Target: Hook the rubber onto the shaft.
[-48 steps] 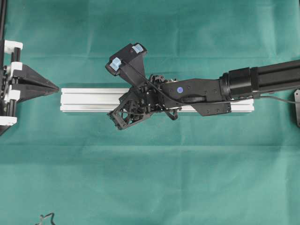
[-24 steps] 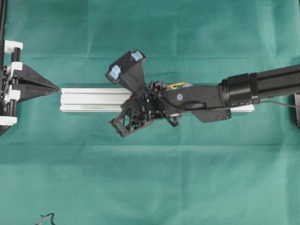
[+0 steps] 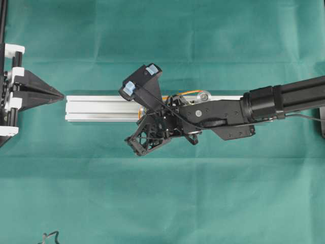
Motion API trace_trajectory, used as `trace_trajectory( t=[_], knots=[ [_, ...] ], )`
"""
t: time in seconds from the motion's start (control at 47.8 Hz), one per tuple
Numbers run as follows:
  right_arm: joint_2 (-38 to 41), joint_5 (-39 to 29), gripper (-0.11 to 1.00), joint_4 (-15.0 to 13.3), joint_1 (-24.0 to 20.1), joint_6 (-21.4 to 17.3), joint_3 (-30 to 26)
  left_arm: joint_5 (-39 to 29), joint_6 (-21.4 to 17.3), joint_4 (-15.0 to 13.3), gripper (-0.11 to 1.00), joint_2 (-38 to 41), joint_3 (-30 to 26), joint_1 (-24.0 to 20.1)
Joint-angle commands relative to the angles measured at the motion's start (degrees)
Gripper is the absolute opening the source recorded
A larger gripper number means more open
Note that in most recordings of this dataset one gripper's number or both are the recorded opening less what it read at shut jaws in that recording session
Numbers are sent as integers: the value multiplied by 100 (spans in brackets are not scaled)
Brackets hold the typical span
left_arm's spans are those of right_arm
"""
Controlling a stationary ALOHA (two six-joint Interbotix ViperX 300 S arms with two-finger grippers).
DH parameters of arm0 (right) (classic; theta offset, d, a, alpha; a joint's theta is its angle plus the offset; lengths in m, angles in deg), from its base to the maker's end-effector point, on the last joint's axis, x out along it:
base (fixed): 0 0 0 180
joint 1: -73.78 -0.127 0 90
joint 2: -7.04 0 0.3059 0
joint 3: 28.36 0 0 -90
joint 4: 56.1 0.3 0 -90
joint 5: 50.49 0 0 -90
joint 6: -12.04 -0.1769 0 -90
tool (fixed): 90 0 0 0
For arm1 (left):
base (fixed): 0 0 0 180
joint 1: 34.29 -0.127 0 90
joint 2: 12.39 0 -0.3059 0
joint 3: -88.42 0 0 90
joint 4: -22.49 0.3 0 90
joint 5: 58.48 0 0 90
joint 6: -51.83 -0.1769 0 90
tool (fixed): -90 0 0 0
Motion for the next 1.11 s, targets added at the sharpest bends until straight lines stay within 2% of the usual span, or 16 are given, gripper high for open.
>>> trace_trajectory(
  t=[0.0,0.775,1.089],
  knots=[
    [-264,-9,7,0,-35,-9,18,35,0,9,0,35,-176,-9],
    [-914,26,7,-62,-35,9,782,26,0,18,0,35,-176,-9],
    [-1011,62,7,-62,-35,44,905,26,0,18,0,35,-176,0]
  ],
)
